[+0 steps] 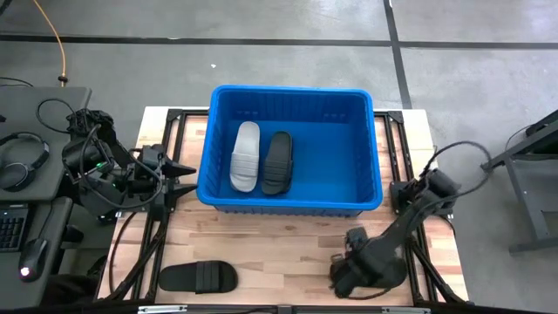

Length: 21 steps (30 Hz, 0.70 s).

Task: Pick and place slides into bin
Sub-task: Put the black slide into the blue bin

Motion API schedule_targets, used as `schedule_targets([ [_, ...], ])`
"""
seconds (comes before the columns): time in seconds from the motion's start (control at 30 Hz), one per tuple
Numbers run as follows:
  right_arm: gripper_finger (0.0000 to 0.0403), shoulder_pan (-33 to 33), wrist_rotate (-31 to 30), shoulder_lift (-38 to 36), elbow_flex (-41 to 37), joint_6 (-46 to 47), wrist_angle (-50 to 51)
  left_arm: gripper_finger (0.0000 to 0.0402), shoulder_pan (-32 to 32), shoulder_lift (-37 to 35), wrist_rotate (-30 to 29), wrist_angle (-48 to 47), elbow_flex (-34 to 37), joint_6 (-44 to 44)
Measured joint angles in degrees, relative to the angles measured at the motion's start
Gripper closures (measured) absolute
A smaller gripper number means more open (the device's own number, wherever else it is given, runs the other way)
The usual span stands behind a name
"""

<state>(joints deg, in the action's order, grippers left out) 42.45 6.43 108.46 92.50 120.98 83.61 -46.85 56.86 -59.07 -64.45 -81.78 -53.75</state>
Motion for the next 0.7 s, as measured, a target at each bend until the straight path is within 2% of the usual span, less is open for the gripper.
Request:
schedule_targets([
  [0.17,0.0253,-1.9,2.6,8.8,6.6,0.0,1.0,0.0186,0.0,-0.3,0.1,1.9,0.0,1.3],
  [0.27,0.0253,-2.5,4.2,13.4,10.2,0.3,6.7,0.0186,0.0,-1.1,0.7,1.9,0.0,2.6],
  [0.37,0.0253,-2.5,6.9,16.6,10.3,1.9,5.8,0.0186,0.0,-2.0,0.9,2.0,0.0,3.7],
  [0.5,0.0253,-1.8,13.8,20.0,10.2,3.7,6.3,0.0186,0.0,-3.8,1.7,2.1,0.0,4.0],
  [0.7,0.0253,-1.9,10.6,20.0,10.9,6.9,6.4,0.0186,0.0,-6.1,3.4,2.0,0.0,5.9],
])
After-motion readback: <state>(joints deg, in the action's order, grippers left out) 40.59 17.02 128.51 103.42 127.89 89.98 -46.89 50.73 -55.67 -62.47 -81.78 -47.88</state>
